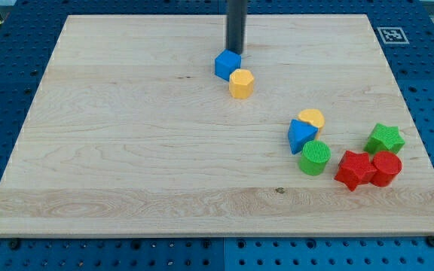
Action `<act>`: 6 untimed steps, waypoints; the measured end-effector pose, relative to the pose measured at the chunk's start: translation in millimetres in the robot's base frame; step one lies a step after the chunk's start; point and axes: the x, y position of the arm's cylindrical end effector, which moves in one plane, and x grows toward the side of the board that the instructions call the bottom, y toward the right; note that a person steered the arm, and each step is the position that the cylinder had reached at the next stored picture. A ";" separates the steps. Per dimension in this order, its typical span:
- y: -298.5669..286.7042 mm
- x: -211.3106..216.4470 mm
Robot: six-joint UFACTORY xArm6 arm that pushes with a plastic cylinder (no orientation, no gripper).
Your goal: Point at the blue cube
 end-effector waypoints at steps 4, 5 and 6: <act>-38.1 38.3; -42.4 50.0; -49.4 55.8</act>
